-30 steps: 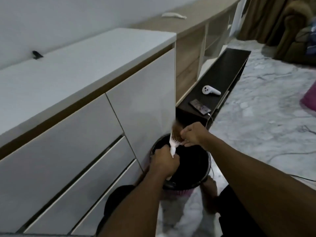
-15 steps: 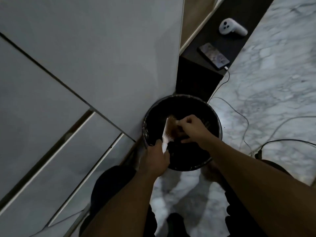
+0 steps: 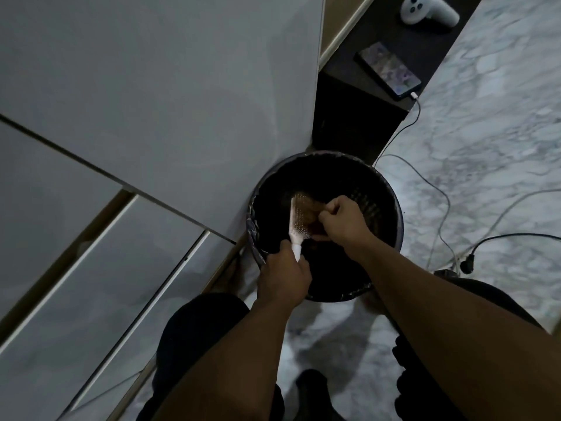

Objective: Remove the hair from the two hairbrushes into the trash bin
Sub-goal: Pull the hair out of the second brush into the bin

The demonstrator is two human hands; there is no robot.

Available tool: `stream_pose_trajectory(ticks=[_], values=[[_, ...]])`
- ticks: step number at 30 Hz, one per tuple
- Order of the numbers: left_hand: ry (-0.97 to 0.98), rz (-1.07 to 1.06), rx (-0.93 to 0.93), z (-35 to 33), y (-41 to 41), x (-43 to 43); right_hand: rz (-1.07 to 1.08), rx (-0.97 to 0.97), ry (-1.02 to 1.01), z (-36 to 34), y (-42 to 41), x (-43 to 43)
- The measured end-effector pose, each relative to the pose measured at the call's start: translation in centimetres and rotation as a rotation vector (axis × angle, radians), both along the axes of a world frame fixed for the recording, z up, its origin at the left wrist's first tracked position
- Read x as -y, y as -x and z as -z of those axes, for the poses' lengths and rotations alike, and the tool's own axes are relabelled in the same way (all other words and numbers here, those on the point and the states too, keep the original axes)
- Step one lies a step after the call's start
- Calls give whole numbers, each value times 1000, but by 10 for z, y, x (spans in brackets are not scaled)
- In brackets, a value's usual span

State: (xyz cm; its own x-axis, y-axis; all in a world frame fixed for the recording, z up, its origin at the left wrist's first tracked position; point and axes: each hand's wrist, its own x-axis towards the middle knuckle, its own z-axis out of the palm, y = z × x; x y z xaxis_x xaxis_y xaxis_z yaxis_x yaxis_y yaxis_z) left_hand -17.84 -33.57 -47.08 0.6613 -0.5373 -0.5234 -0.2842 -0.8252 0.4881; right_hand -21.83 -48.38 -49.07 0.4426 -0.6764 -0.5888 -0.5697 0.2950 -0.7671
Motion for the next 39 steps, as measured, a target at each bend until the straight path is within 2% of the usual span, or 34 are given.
stream_pose_trajectory(ticks=[4,7,9,13,17,22,25,30,35,39], values=[[-20,13,9,1,1,1,37,84,-92,-2,-1,-2],[-35,59,36,2,2,1,-186,131,102,-3,-4,-3],[-21,66,43,2,2,0,-312,62,259,3,-3,-5],[2,67,57,4,0,-2,-131,-16,266,11,-3,0],[9,52,75,6,-2,0,76,-8,53,17,-7,5],[-13,51,91,8,-2,-1,232,53,-117,21,-8,6],[-8,106,106,5,-1,-3,136,56,-56,14,-9,4],[-12,185,140,1,0,-3,-226,22,176,9,-9,-4],[18,160,122,1,0,-3,-95,40,227,10,-10,-2],[37,160,123,1,0,-2,8,-42,262,12,-12,5]])
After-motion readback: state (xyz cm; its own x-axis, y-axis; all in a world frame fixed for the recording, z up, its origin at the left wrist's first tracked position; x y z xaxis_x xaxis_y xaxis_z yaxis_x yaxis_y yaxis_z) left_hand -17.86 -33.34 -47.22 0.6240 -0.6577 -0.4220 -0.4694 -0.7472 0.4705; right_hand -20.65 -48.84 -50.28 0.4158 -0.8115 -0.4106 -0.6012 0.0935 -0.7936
